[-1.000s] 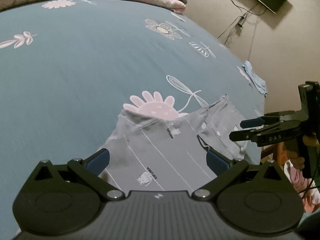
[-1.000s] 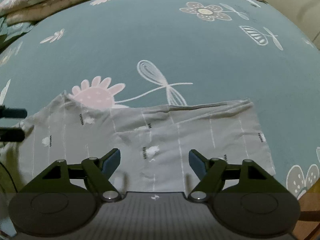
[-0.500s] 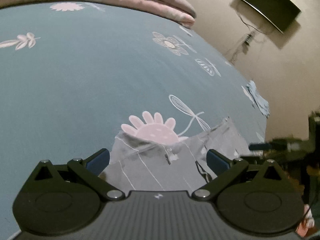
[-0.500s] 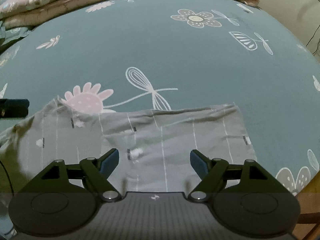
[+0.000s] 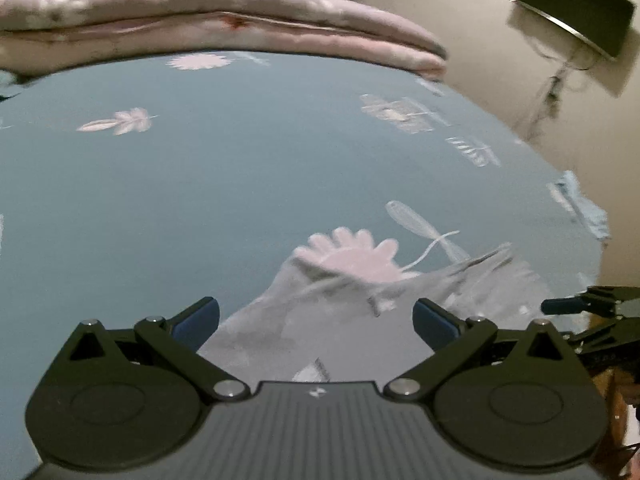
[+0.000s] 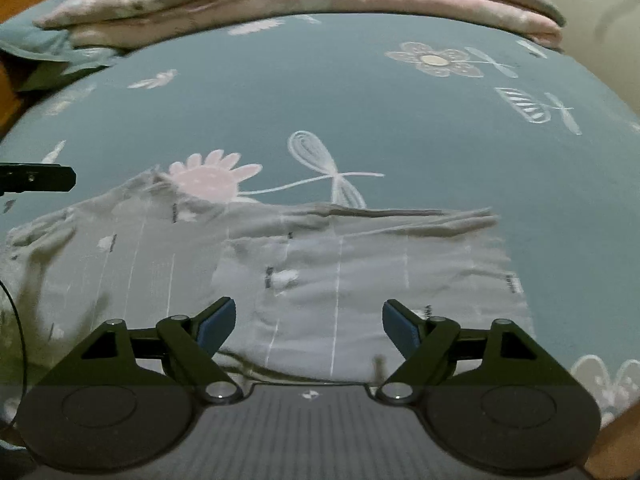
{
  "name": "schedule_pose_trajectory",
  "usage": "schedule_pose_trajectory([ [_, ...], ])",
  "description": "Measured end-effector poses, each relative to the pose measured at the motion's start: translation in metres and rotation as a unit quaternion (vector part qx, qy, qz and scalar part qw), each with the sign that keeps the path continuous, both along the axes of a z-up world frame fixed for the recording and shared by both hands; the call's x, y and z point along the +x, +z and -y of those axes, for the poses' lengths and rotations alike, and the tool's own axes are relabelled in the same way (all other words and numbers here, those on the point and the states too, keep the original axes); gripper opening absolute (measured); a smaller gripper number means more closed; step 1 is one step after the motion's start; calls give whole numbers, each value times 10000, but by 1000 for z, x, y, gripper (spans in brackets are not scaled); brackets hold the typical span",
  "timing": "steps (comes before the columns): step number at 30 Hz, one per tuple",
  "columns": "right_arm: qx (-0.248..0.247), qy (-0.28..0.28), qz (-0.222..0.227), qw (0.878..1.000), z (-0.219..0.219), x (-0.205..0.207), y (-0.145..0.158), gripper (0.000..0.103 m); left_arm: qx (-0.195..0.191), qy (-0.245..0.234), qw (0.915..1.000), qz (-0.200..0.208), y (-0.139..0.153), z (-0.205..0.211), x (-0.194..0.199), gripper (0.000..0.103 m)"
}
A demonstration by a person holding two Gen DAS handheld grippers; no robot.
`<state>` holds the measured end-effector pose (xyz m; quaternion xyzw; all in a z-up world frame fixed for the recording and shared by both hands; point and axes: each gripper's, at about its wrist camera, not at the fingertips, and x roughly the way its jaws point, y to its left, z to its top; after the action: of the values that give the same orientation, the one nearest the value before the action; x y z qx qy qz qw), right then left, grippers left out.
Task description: Fold clothes
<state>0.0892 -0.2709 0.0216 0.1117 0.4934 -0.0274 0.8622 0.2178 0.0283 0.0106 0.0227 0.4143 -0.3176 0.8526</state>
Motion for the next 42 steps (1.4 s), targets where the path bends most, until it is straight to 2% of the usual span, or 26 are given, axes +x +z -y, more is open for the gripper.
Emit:
schedule_pose_trajectory([
  [3,233,133,88,9996,3,-3,-8,84,293,300,9991,20,2,-6,-15,102],
  [5,363,259,226,9988,3,-5,-9,84,511,735,9960,26,5,-12,-26,102],
  [7,514,418,362,9971,4,-4,-9,84,506,1192,9916,-35,8,-21,-38,102],
  [10,766,701,523,9932,8,3,-8,84,414,1902,9804,-301,12,-38,-55,102],
  [13,947,915,621,9893,15,14,-5,84,456,2422,9685,-355,19,-47,-75,102],
  [16,1098,1052,692,9859,22,22,-1,85,494,2805,9580,-349,27,-52,-92,102],
  [19,1224,1105,672,9840,33,27,0,85,472,2986,9526,-344,33,-50,-102,102],
  [24,1451,1220,482,9807,42,29,-8,85,471,3015,9517,-341,44,-41,-110,102],
  [28,1545,1403,331,9774,39,34,-15,85,315,2835,9581,-251,48,-29,-111,102],
  [30,1613,1421,262,9763,38,38,-18,85,374,2688,9619,-340,43,-25,-108,102],
  [33,1705,1457,254,9742,32,36,-19,85,645,2514,9650,-385,32,-24,-108,102],
  [36,1465,1343,374,9793,19,28,-13,85,789,2364,9674,-457,18,-38,-108,102],
  [38,1357,1183,380,9829,11,21,-10,85,721,2157,9718,-622,4,-51,-105,102],
  [42,1114,985,425,9880,-10,0,2,85,308,1558,9833,-894,-35,-66,-94,102],
])
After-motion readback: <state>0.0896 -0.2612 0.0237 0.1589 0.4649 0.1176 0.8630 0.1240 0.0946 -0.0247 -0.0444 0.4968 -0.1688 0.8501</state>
